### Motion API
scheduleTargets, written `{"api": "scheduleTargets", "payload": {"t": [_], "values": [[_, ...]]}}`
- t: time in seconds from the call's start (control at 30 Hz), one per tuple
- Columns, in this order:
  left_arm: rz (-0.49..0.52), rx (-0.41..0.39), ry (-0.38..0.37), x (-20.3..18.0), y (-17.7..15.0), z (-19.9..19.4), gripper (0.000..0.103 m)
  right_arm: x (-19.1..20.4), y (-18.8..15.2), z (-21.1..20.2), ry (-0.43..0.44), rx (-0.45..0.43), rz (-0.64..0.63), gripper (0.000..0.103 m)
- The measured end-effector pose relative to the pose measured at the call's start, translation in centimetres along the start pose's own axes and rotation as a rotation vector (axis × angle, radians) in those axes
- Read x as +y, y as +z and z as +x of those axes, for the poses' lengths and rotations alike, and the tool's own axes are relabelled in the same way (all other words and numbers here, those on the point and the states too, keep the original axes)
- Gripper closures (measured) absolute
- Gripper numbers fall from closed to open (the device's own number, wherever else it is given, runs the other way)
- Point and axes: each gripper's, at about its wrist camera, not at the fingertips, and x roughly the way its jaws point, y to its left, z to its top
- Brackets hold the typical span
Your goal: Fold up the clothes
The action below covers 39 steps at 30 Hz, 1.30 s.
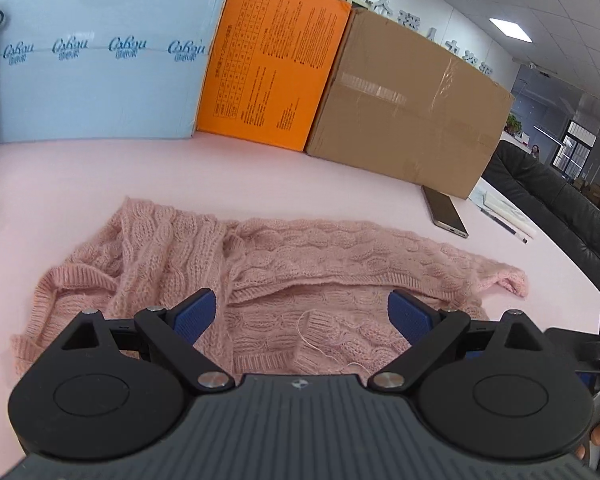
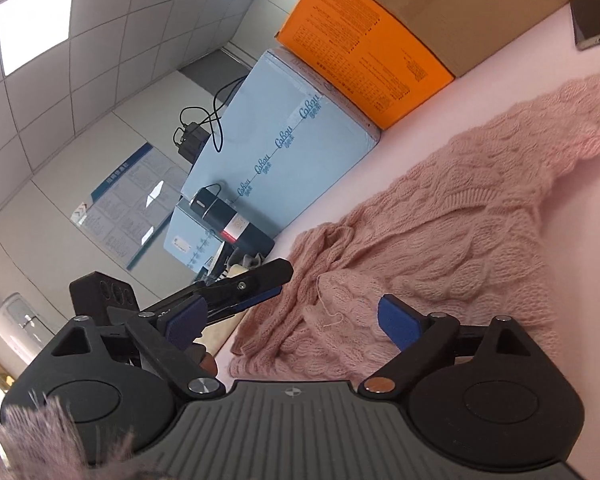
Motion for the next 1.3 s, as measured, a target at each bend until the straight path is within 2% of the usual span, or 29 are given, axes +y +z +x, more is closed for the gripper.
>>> {"api": "scheduleTargets", "payload": {"t": [0.1, 0.23, 0.33, 0.4, 0.43, 0.47, 0.5, 0.57, 0.83, 0.97, 1.1, 1.2, 1.3], "values": [[-0.071, 0.056, -0.078, 0.6, 0.1, 1.6, 0.011, -0.4, -0.2, -1.4, -0.025, -0.027, -0.012, 0.006], [-0.135, 0.103, -0.104, 1.0, 0.0, 3.3, 0.011, -1.0, -0.4, -3.3, -0.057, -0.063, -0.028, 0.003], [-0.153, 0.095, -0.107, 1.2, -0.3, 3.4, 0.012, -1.4, -0.6, -4.8, -0.082, -0.089, -0.04, 0.002], [-0.156, 0.088, -0.115, 1.2, -0.5, 3.0, 0.03, -1.7, -0.7, -5.7, -0.098, -0.107, -0.048, 0.001], [-0.154, 0.09, -0.117, 1.1, -0.6, 2.9, 0.051, -1.9, -0.8, -5.8, -0.1, -0.111, -0.042, 0.001], [-0.151, 0.093, -0.119, 1.1, -0.7, 2.7, 0.077, -2.2, -0.8, -6.0, -0.101, -0.114, -0.036, 0.001], [-0.155, 0.102, -0.119, 1.1, -0.8, 2.7, 0.088, -2.4, -0.8, -6.0, -0.098, -0.115, -0.03, 0.0], [-0.155, 0.108, -0.125, 1.0, -1.2, 2.4, 0.094, -2.7, -0.7, -5.9, -0.102, -0.119, -0.019, 0.0], [-0.192, 0.06, -0.147, 1.3, -2.3, -1.6, 0.095, -2.5, -0.5, -6.4, -0.077, -0.176, -0.042, 0.0], [-0.229, 0.07, -0.116, 2.2, -2.9, -2.7, 0.095, -1.6, 0.1, -6.4, 0.031, -0.199, -0.06, 0.0], [-0.247, 0.089, -0.062, 3.1, -3.5, -2.8, 0.094, -1.6, 0.2, -4.4, 0.086, -0.13, -0.014, 0.0], [-0.261, 0.093, -0.033, 3.8, -3.8, -3.0, 0.092, -2.6, -0.3, -2.6, 0.041, -0.039, 0.057, 0.0], [-0.234, 0.035, -0.004, 3.7, -3.4, -4.4, 0.088, -2.4, -0.8, -2.4, 0.03, -0.021, 0.008, 0.0]]}}
